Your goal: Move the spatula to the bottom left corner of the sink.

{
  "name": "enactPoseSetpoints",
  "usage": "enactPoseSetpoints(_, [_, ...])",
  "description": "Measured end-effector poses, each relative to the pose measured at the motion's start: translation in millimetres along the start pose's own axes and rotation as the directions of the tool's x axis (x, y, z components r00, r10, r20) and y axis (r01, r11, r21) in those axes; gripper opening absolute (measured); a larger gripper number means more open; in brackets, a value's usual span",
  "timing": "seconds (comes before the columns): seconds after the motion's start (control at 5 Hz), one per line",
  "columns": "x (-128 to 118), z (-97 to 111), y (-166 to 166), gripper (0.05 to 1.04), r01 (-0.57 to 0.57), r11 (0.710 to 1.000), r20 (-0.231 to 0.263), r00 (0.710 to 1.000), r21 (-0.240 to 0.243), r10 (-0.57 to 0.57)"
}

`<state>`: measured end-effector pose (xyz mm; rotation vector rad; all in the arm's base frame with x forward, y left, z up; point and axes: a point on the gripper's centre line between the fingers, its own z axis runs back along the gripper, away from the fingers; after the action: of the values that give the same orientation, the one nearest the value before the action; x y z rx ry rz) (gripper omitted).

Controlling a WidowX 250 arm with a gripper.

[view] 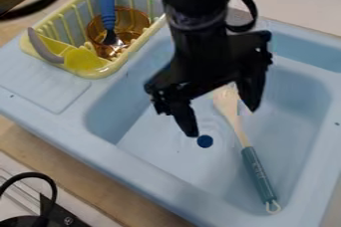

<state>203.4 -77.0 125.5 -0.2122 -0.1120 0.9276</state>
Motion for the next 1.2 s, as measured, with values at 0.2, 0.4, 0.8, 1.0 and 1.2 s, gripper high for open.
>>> enactPoseSetpoints(0.2, [-5.6,-14.4,-3.0,0.999,0.015,1.0,0.002,1.0,0.017,-0.015])
enactPoseSetpoints(0.4, [-12.6,-34.9,-1.8,0.999,0.007,0.995,0.035,0.999,0.103,-0.011])
enactPoseSetpoints(0.8, [-15.7,-53.2,-14.5,0.999,0.014,0.997,0.057,0.998,0.071,-0.018])
enactPoseSetpoints(1.0, [-14.1,-61.0,-14.3,0.999,0.013,0.998,0.067,0.998,0.066,-0.017])
enactPoseSetpoints(1.2, [-17.0,-71.1,-12.0,0.95,0.002,0.995,0.072,0.997,0.099,-0.009])
